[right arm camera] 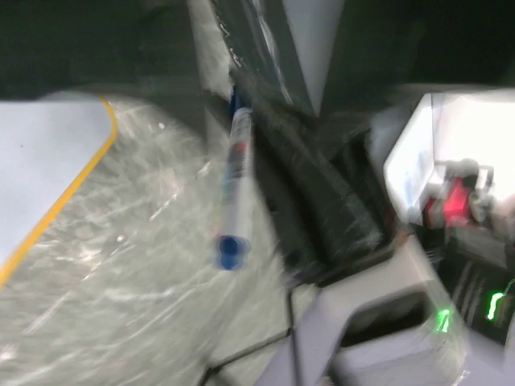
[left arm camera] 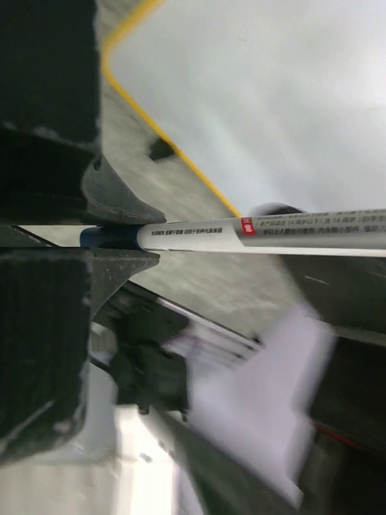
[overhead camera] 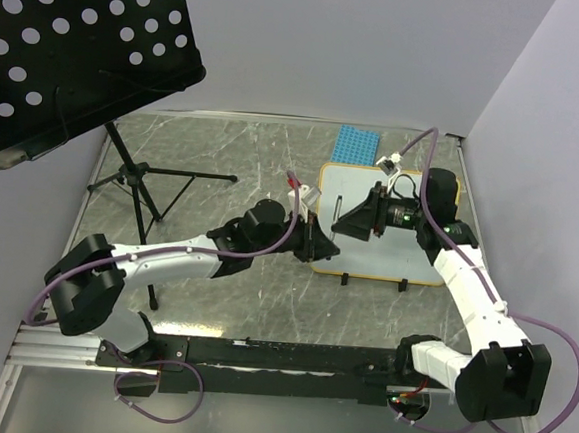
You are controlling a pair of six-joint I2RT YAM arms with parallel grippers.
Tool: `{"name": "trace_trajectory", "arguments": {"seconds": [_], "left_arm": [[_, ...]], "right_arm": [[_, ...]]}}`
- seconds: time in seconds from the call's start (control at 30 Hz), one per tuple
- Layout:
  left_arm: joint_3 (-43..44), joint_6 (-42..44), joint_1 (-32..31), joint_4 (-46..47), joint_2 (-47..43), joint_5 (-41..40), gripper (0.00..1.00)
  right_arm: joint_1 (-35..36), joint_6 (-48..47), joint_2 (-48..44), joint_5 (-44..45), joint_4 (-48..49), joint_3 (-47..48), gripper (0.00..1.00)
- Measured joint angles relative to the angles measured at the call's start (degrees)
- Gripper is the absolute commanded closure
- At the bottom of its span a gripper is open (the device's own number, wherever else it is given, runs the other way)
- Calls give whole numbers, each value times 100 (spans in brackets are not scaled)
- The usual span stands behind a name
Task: Write a sentence on the whiteboard
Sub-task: Pass from the right arm to the left
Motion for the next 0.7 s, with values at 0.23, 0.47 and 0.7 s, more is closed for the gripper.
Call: {"name": "trace_trajectory", "arguments": {"seconds": [0.23,0.47,0.7], "left_arm": [[409,2258,293,-2640,-608,651,99],[1060,4063,442,-4393,-929,1425,99],[1220,4542,435,-4999,-649,1974,99]], "right_arm": [[-170,-4107,363,-992,-2780,1248,11],[192,-7626,1504,-1346,-5558,1751,10],[514,-8891,2002,-1561,-6293,1808,13]]}}
